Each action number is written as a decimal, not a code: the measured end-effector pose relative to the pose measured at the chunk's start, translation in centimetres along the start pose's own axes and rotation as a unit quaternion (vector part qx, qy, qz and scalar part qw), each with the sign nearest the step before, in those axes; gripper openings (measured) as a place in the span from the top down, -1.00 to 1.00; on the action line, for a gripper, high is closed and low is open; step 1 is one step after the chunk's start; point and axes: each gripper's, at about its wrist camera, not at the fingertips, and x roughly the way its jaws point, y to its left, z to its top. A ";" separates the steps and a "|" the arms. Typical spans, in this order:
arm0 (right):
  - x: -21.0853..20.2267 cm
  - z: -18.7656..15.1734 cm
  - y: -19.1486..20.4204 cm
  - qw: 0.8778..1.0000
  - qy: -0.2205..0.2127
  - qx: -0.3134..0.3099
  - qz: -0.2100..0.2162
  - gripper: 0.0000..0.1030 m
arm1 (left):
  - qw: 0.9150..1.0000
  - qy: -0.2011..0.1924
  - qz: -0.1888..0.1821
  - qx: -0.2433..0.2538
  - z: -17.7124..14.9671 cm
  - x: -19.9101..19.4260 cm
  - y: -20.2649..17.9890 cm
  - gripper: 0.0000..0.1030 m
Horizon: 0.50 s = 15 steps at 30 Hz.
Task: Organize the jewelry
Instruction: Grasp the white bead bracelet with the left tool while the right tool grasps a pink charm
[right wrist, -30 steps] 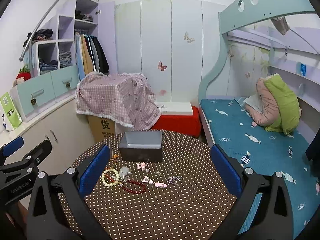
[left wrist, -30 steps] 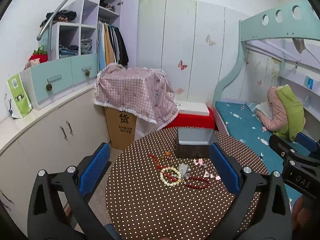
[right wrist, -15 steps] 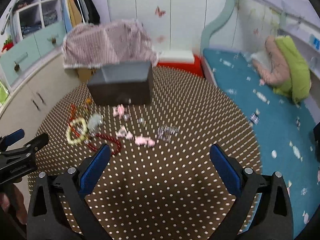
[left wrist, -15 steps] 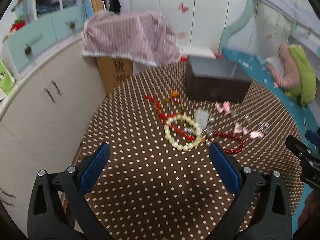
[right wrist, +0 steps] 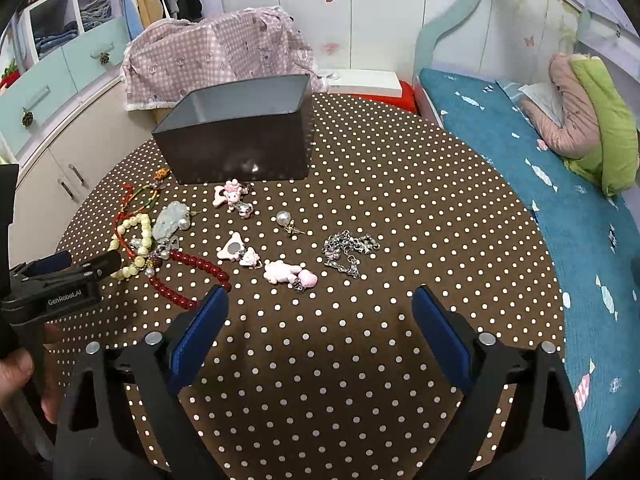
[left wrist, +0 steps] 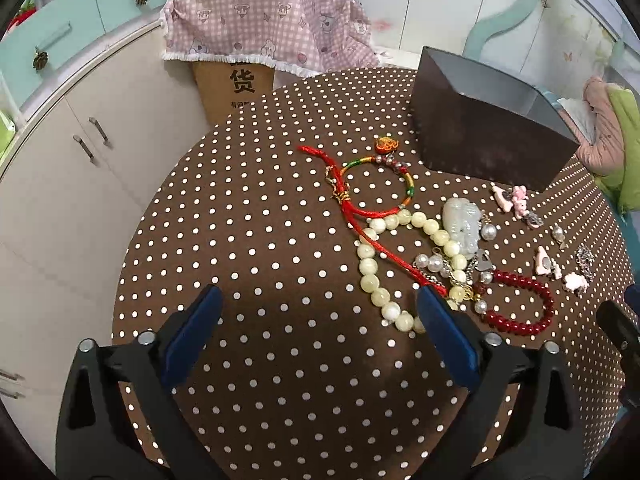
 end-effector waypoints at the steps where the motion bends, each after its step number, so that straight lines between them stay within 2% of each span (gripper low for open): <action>1: 0.2 0.0 0.0 1.000 0.002 0.001 0.000 -0.66 | 1.000 0.003 0.000 0.001 0.0 0.3 0.0 -0.61; 3: 0.5 -0.1 -0.3 1.000 0.007 0.003 0.000 -0.60 | 1.000 -0.002 -0.002 0.007 0.3 0.5 -0.2 -0.46; 6: 0.6 -0.2 -0.6 1.000 0.010 0.006 0.001 -0.59 | 1.000 -0.008 -0.011 0.021 0.5 0.7 -0.7 -0.03; 8: 0.5 -0.2 -0.6 1.000 0.009 0.007 0.004 -0.57 | 0.999 -0.008 -0.024 0.031 0.6 0.4 -1.3 0.81; 12: 0.5 -0.2 -0.9 1.000 0.010 0.010 0.008 -0.40 | 0.997 0.000 -0.070 0.032 0.1 -0.1 -1.4 0.83; 15: 0.8 -0.3 -1.0 1.000 0.018 0.010 0.015 -0.36 | 0.995 -0.005 -0.091 0.030 -0.5 -1.3 -1.1 0.83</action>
